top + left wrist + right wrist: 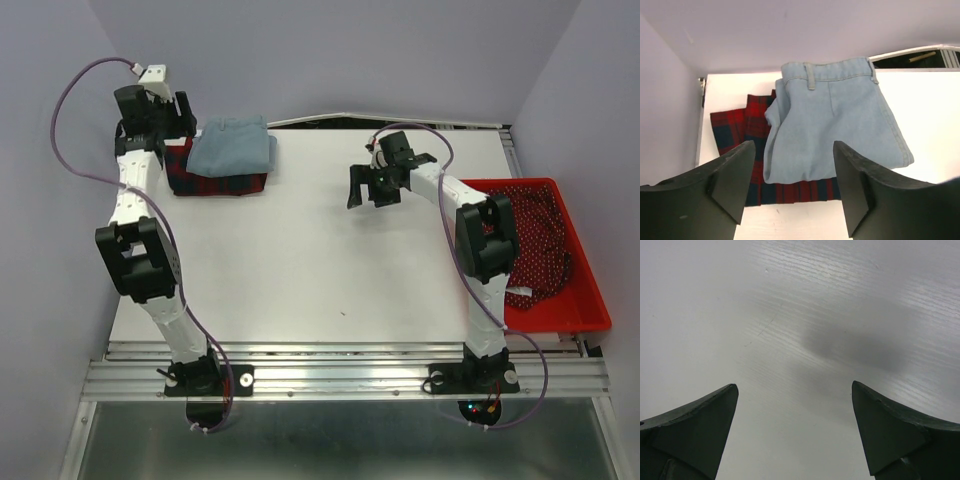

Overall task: Fold and stack the skirts
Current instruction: Neatly place the folded skirt to the corner

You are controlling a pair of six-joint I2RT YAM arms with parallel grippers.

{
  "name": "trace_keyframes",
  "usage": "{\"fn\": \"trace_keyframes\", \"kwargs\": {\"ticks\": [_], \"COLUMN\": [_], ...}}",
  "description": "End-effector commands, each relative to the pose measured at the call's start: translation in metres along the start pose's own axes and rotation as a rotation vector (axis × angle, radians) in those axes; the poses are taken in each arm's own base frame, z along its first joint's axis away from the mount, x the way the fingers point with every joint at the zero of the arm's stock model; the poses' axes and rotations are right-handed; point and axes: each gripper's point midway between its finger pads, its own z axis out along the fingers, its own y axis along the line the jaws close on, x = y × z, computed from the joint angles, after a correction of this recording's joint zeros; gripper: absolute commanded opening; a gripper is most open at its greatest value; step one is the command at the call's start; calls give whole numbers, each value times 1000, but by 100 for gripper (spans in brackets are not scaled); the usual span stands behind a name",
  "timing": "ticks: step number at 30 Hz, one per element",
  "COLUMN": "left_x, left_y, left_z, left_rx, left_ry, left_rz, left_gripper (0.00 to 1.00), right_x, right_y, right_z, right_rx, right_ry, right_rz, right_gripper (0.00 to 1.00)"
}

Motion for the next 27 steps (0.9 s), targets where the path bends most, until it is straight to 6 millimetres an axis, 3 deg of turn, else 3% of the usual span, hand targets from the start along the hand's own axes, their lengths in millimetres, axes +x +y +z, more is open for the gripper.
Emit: {"fn": "trace_keyframes", "kwargs": {"ticks": [1, 7, 8, 13, 17, 21, 25, 27], "left_x": [4, 66, 85, 135, 162, 158, 125, 78], "left_y": [-29, -32, -33, -20, -16, -28, -42, -48], "left_z": [11, 44, 51, 66, 70, 63, 43, 14], "left_rx": [83, 98, 86, 9, -4, 57, 99, 91], "left_ry": [8, 138, 176, 245, 294, 274, 196, 89], "left_rz": [80, 28, 26, -25, -67, -76, -42, 4], "left_gripper": [69, 64, 65, 77, 85, 90, 92, 95], "right_x": [-12, -5, -3, -1, -3, -7, -19, -26], "right_y": [6, -2, -3, -19, -33, -38, -40, -35], "right_z": [-27, -31, -31, -39, -49, -64, -88, -105], "right_rx": [-7, -10, -6, 13, 26, 31, 22, 15], "right_ry": [-52, -41, -36, -37, -50, -68, -118, -150], "right_rz": [-65, -65, -66, -44, -23, -35, -51, -72], "right_gripper": [100, 100, 100, 100, 100, 100, 100, 100]}}
